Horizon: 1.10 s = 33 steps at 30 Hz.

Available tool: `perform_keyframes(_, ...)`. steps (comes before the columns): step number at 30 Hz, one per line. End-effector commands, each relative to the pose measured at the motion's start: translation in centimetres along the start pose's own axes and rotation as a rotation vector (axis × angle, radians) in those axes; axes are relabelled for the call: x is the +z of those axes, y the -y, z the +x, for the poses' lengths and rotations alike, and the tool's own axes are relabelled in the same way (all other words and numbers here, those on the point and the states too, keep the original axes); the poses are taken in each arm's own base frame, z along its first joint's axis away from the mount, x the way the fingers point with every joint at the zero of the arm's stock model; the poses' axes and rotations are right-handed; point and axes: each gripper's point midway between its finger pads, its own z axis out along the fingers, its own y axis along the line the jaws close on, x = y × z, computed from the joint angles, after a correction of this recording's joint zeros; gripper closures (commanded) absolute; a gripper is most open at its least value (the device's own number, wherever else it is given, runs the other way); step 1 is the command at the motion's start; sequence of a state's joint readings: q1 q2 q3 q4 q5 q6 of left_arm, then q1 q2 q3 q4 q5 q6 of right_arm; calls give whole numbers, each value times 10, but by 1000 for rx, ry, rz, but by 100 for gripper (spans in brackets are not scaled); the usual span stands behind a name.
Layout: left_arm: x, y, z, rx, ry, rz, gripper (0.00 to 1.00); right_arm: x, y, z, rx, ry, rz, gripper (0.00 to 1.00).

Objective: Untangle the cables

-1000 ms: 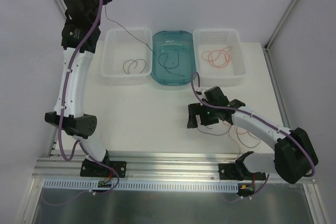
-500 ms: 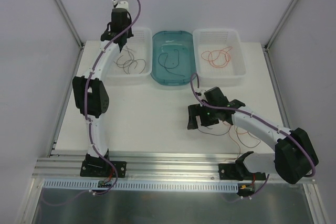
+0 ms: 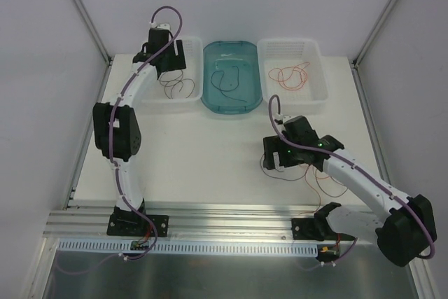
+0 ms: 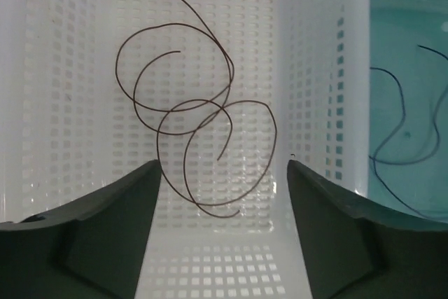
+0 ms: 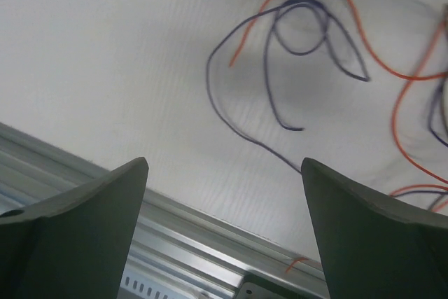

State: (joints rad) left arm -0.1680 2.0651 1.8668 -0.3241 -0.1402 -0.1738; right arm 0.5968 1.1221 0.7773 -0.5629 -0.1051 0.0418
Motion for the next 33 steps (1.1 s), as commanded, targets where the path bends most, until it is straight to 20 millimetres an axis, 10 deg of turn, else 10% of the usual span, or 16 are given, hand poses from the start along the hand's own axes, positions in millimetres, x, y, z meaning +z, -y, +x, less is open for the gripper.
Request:
perform_keyframes(1, -80, 20, -47, -112, 99, 145, 20, -22, 40, -12, 82, 61, 187, 4)
perform_keyframes(4, -113, 39, -27, -172, 49, 265, 1, -29, 67, -10, 175, 88, 280, 4)
perform_keyframes(17, -211, 109, 152, -88, -247, 489, 1, -41, 147, 0, 419, 171, 533, 9)
perform_keyframes(25, -244, 110, 230, -105, -382, 527, 1, 4, 139, -3, 474, 143, 339, 35)
perform_keyframes(29, -252, 115, 257, -154, -414, 507, 1, 20, 122, -13, 486, 155, 237, 76)
perform_keyframes(33, -254, 131, 286, -184, -442, 505, 3, 30, 80, -20, 443, 157, 136, 94)
